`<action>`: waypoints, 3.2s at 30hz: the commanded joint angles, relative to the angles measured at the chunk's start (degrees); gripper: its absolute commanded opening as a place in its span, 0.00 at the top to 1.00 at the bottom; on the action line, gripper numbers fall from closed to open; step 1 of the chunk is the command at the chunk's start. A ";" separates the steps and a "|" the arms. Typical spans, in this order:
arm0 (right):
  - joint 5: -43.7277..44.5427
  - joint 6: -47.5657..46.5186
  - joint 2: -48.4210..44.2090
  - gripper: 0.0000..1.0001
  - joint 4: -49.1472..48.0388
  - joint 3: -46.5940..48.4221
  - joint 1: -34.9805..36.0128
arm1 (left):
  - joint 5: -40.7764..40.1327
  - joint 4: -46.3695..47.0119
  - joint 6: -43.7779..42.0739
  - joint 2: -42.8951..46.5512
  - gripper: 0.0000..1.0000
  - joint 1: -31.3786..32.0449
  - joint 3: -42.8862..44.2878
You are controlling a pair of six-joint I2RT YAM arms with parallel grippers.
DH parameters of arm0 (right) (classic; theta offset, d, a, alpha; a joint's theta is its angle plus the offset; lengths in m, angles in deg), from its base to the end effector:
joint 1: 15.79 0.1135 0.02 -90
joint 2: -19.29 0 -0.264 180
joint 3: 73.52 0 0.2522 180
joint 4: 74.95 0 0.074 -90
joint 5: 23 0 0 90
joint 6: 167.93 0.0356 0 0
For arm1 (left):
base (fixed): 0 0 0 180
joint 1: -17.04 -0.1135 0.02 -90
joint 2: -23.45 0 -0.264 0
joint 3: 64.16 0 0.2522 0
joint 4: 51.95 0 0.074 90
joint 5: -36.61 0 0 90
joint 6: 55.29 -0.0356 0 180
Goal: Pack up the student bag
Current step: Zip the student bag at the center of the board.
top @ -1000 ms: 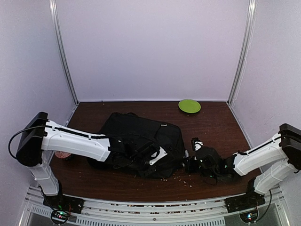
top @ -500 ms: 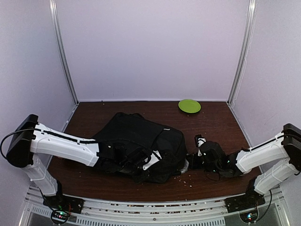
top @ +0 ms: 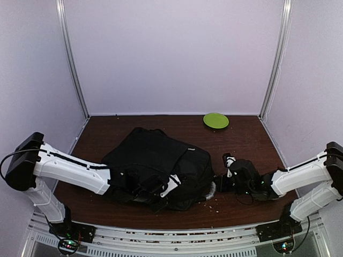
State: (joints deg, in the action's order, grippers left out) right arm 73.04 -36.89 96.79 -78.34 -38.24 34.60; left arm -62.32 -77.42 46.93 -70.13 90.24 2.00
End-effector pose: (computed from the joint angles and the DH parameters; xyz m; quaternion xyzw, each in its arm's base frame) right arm 0.1526 0.1785 0.1332 -0.0507 0.8996 0.2755 0.3351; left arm 0.0996 -0.3107 0.1738 0.4582 0.8270 -0.1610 0.2832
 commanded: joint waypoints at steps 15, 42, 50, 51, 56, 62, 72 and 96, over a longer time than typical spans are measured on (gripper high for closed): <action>-3.47 -6.75 -23.83 0.21 23.68 7.63 -2.38 | -16.41 -6.48 16.23 20.22 0.02 0.36 -8.64; -14.14 3.59 11.32 0.81 10.39 22.16 -8.38 | 14.31 23.55 32.66 9.30 0.48 -32.86 -13.82; -13.23 11.76 13.57 0.85 2.26 21.26 1.62 | 18.02 19.19 26.21 -0.95 0.47 -40.15 -0.21; -13.25 12.39 14.68 0.84 1.83 22.52 3.26 | 17.41 18.23 25.94 -0.83 0.42 -40.86 0.70; -13.35 13.39 17.95 0.64 1.62 29.13 8.79 | 9.92 8.42 22.09 3.67 0.14 -41.59 4.78; -2.49 4.88 3.76 0.33 13.45 28.47 7.85 | 0.97 -3.92 22.81 16.81 0.02 -37.80 2.70; -4.34 -0.95 -7.09 0.20 19.27 18.58 -15.53 | -12.79 -8.14 40.48 25.57 0.02 -16.08 -6.98; -7.68 20.64 11.46 0.80 -2.45 23.17 4.29 | -16.55 1.45 52.79 24.04 0.02 -4.83 -13.55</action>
State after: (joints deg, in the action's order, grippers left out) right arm 65.41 -20.74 108.33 -74.09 -17.74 31.48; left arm -78.98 -80.11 98.01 -45.13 85.39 -11.88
